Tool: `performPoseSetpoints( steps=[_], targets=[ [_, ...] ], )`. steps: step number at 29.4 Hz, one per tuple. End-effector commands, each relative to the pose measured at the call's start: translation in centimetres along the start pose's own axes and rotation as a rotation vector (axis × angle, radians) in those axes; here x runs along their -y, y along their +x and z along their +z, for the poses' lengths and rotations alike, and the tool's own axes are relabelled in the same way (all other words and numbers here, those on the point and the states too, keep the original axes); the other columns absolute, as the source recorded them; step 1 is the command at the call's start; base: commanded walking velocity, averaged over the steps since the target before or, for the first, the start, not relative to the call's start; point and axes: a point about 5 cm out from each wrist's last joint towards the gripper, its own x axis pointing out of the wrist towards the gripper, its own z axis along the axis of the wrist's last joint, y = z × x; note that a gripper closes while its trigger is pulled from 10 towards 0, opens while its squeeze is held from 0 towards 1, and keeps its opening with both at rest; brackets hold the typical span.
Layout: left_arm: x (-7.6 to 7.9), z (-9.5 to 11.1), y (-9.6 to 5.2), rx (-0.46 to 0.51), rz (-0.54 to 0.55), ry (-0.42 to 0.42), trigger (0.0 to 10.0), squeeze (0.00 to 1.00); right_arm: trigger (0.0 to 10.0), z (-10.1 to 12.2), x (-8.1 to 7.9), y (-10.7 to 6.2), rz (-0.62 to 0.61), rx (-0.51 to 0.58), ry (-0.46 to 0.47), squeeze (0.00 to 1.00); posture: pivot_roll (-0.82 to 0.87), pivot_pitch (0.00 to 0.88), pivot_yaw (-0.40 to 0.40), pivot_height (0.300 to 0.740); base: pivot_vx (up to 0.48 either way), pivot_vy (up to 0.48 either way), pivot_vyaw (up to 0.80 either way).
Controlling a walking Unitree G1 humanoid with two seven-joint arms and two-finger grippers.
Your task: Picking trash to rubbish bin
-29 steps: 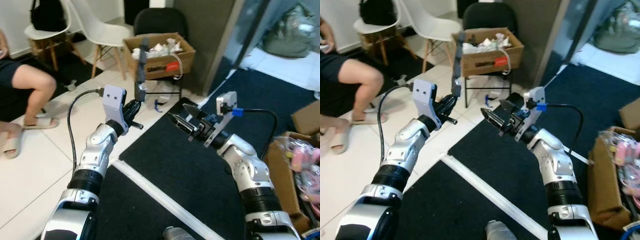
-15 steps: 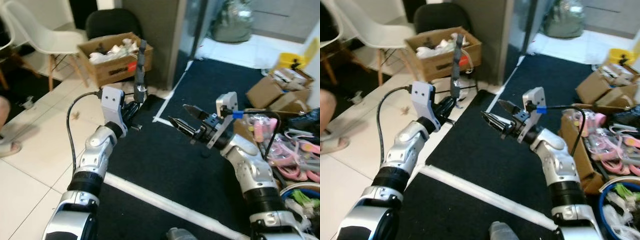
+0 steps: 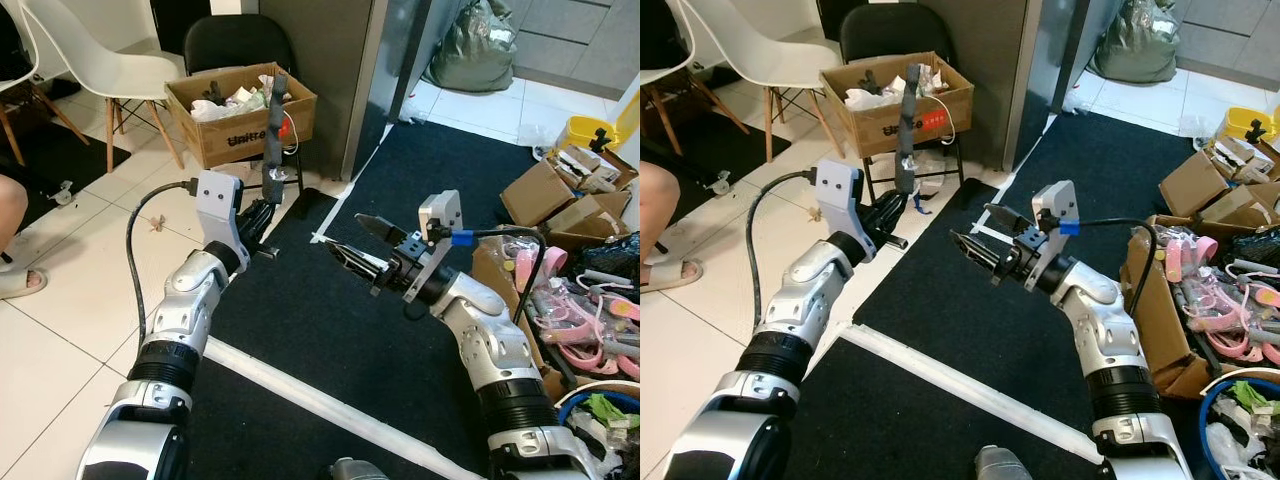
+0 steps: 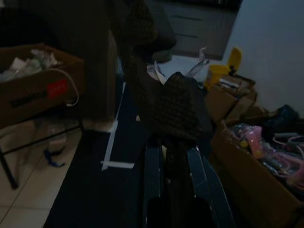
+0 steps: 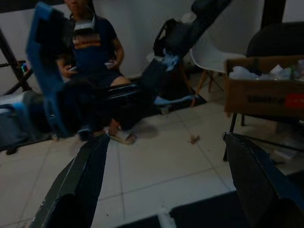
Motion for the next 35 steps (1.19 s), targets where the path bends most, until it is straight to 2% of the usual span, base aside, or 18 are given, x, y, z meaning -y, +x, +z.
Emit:
performPoseSetpoints(
  steps=[1, 21, 35],
  targets=[
    [-0.33, -0.02, -0.2, -0.001, 0.01, -0.005, 10.0, 0.0, 10.0, -0.13, -0.25, 0.23, 0.005, 0.004, 0.002, 0.0, -0.03, 0.0, 0.004, 0.74, 0.292, 0.255, 0.0],
    [-0.32, -0.09, -0.21, -0.005, 0.001, -0.004, 10.0, 0.0, 10.0, -0.13, -0.22, 0.24, -0.018, 0.009, -0.007, 0.0, -0.03, 0.0, 0.003, 0.74, 0.288, 0.256, 0.0],
    [-0.34, -0.06, -0.33, 0.004, 0.008, 0.002, 10.0, 0.0, 10.0, -0.25, -0.21, 0.21, -0.026, 0.007, -0.01, 0.0, -0.03, 0.0, 0.003, 0.74, 0.0, 0.0, 0.0]
  ],
)
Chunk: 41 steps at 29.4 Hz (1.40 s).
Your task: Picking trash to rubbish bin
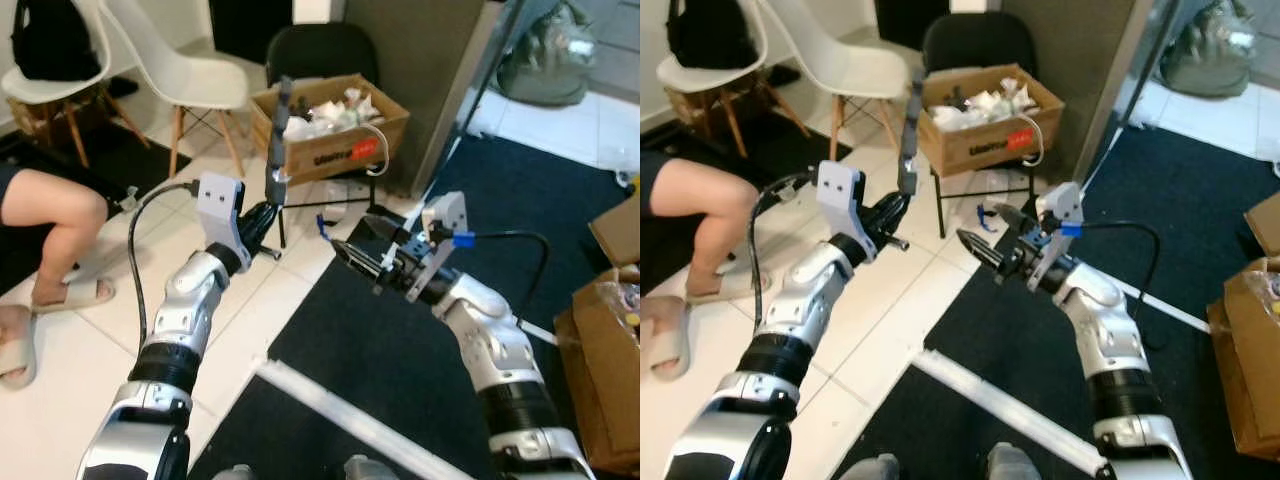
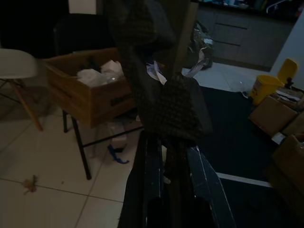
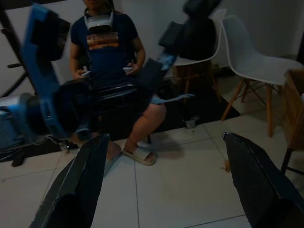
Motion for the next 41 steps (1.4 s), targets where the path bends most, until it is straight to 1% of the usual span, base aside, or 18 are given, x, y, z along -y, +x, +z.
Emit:
performPoseSetpoints(
  steps=[1, 13, 17, 22, 41],
  targets=[
    [0.1, -0.16, -0.05, -0.009, -0.006, 0.006, 10.0, 0.0, 10.0, -0.02, 0.17, -0.34, -0.012, -0.004, -0.009, 0.0, -0.03, 0.0, 0.003, 0.74, 0.0, 0.0, 0.0],
    [-0.02, -0.14, -0.02, -0.013, -0.002, 0.006, 10.0, 0.0, 10.0, -0.06, 0.21, -0.27, -0.015, -0.003, -0.011, 0.0, -0.03, 0.0, 0.006, 0.74, 0.0, 0.0, 0.0],
    [0.08, -0.15, -0.08, -0.02, -0.005, 0.023, 10.0, 0.0, 10.0, -0.04, 0.12, -0.37, -0.016, -0.001, -0.011, 0.0, -0.03, 0.0, 0.006, 0.74, 0.064, 0.0, 0.0],
    [0.19, -0.2, -0.03, -0.029, -0.007, 0.042, 10.0, 0.0, 10.0, 0.0, 0.17, -0.46, -0.017, -0.003, -0.013, 0.0, -0.03, 0.0, 0.003, 0.74, 0.362, 0.0, 0.0],
    [0.25, -0.23, 0.03, -0.035, -0.017, 0.044, 10.0, 0.0, 10.0, -0.01, 0.2, -0.38, -0.019, -0.005, -0.02, 0.0, -0.03, 0.0, 0.005, 0.74, 0.478, 0.0, 0.0]
  ],
)
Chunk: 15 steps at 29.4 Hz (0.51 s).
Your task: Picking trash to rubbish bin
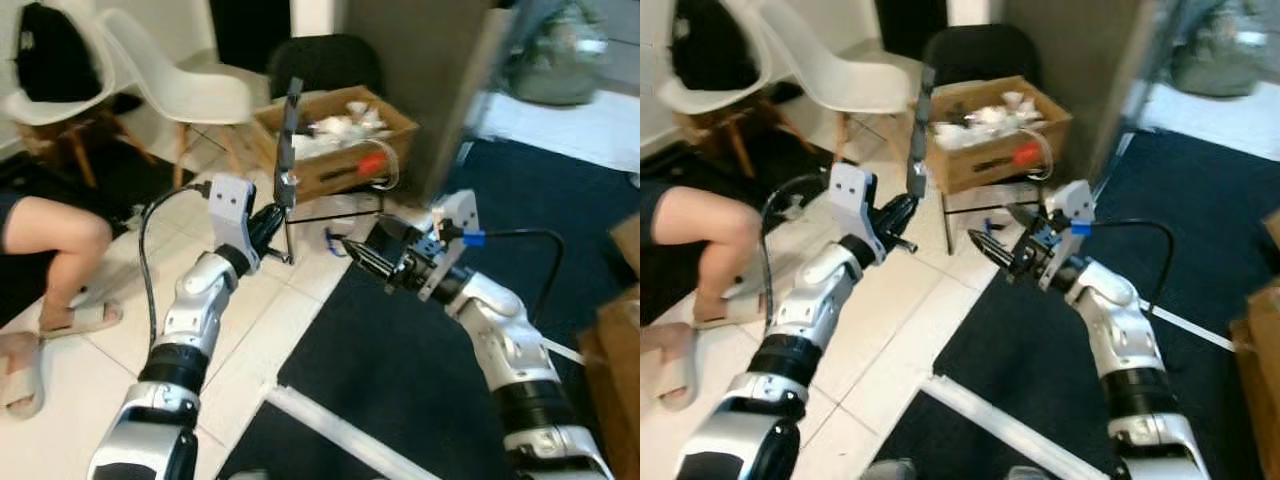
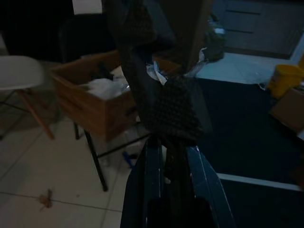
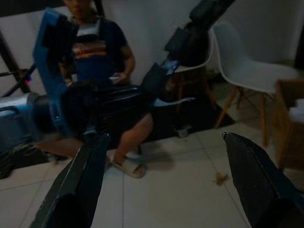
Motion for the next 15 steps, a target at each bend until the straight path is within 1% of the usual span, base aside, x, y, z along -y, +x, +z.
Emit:
performPoseSetpoints(
  steps=[1, 8, 15],
  targets=[
    [0.59, -0.03, 0.26, -0.005, -0.024, 0.0, 10.0, 0.0, 10.0, 0.15, 0.58, -0.58, -0.025, -0.011, -0.019, 0.0, -0.03, 0.0, 0.005, 0.74, 0.48, 0.0, 0.0],
    [0.6, -0.04, 0.25, -0.005, -0.025, -0.001, 10.0, 0.0, 10.0, 0.13, 0.59, -0.57, -0.028, -0.015, -0.017, 0.0, -0.03, 0.0, 0.005, 0.74, 0.48, 0.0, 0.0],
    [0.61, -0.05, 0.25, -0.006, -0.026, -0.002, 10.0, 0.0, 10.0, -0.1, 0.64, -0.52, -0.032, -0.044, -0.016, 0.0, -0.03, 0.0, 0.005, 0.74, 0.48, 0.0, -0.8]
  ],
)
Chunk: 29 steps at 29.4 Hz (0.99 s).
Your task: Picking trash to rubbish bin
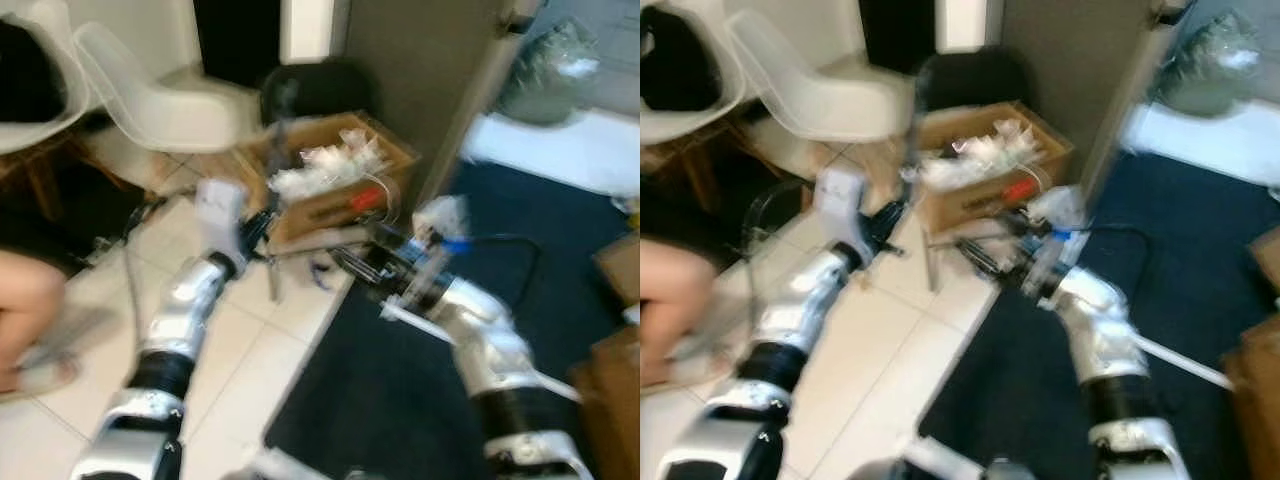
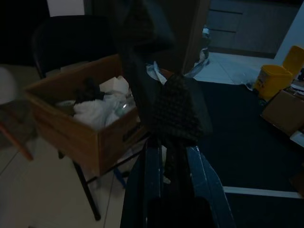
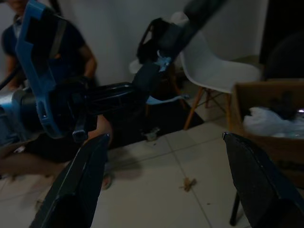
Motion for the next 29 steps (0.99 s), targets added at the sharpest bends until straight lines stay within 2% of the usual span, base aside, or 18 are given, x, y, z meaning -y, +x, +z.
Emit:
performPoseSetpoints(
  steps=[1, 4, 29],
  targets=[
    [0.35, 0.19, 0.23, 0.004, -0.016, 0.004, 10.0, 0.0, 10.0, 0.08, 0.37, -0.33, -0.013, -0.018, -0.014, 0.0, -0.03, 0.0, 0.005, 0.74, 0.48, 0.0, -0.8],
    [0.37, 0.16, 0.22, 0.003, -0.018, 0.004, 10.0, 0.0, 10.0, 0.09, 0.37, -0.34, -0.014, -0.011, -0.011, 0.0, -0.03, 0.0, 0.002, 0.74, 0.48, 0.0, -0.71],
    [0.39, 0.12, 0.19, 0.005, -0.016, 0.006, 10.0, 0.0, 10.0, 0.06, 0.32, -0.42, -0.013, -0.003, -0.02, 0.0, -0.03, 0.0, 0.002, 0.74, 0.48, 0.0, 0.0]
  ],
)
